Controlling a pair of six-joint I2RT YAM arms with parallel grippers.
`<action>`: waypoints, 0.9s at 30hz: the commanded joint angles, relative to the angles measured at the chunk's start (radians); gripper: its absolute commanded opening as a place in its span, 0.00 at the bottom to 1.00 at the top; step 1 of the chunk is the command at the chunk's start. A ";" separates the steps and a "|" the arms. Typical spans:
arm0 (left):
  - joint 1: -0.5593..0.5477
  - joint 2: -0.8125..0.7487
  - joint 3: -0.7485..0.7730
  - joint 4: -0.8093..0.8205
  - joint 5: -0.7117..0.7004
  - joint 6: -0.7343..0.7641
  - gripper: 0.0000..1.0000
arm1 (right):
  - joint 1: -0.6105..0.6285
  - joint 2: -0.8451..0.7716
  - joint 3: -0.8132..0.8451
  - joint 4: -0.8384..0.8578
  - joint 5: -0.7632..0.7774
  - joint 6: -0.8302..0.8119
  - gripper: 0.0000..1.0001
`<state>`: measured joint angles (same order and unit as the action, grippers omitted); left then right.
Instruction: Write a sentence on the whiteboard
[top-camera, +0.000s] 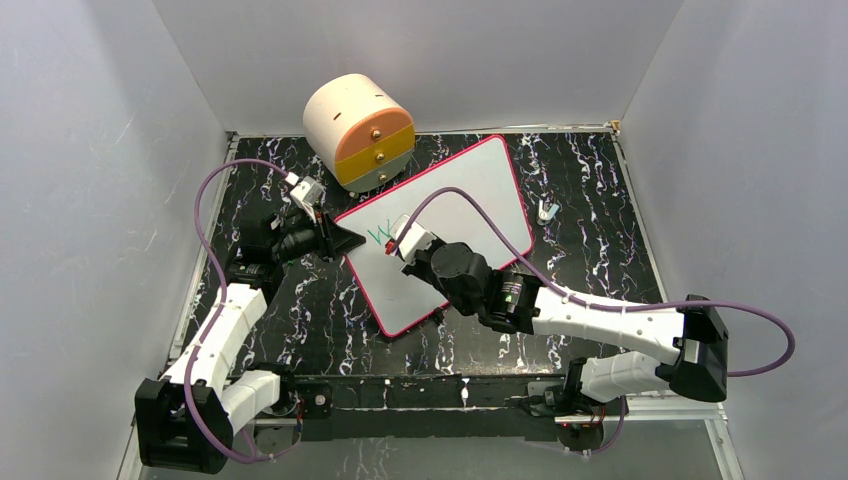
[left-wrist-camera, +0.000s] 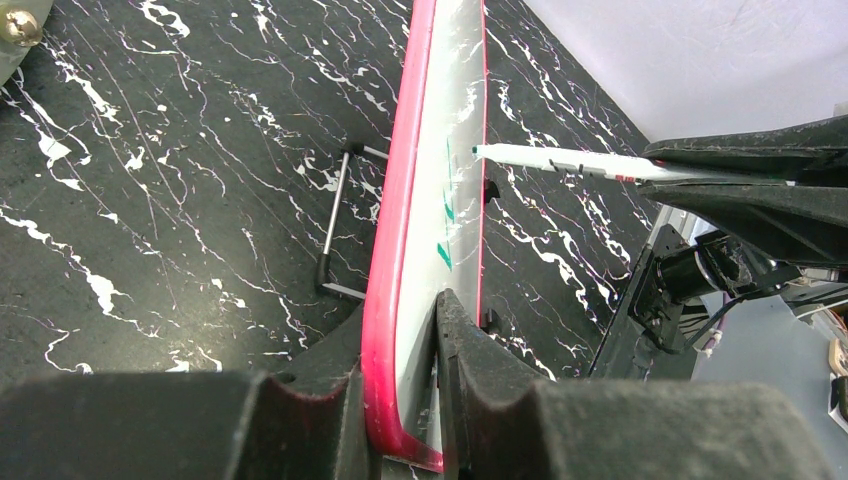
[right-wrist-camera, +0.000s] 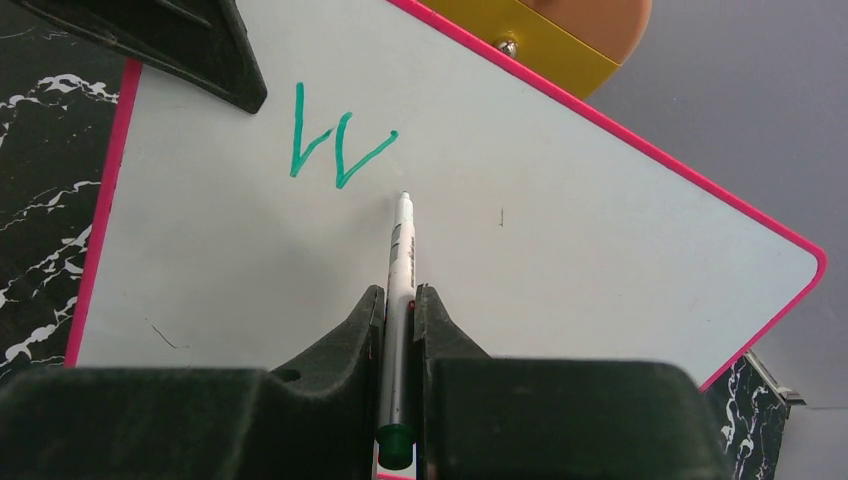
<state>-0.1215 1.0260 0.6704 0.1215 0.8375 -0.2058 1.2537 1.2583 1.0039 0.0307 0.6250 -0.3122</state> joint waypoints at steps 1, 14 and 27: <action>-0.012 0.047 -0.043 -0.156 -0.144 0.202 0.00 | -0.008 0.001 0.006 0.083 -0.001 0.015 0.00; -0.013 0.051 -0.044 -0.155 -0.137 0.201 0.00 | -0.011 0.028 0.022 0.098 -0.023 0.009 0.00; -0.013 0.049 -0.045 -0.155 -0.133 0.201 0.00 | -0.013 0.044 0.028 0.125 -0.016 0.002 0.00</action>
<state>-0.1207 1.0317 0.6727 0.1219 0.8417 -0.2050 1.2484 1.2968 1.0039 0.0807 0.6025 -0.3138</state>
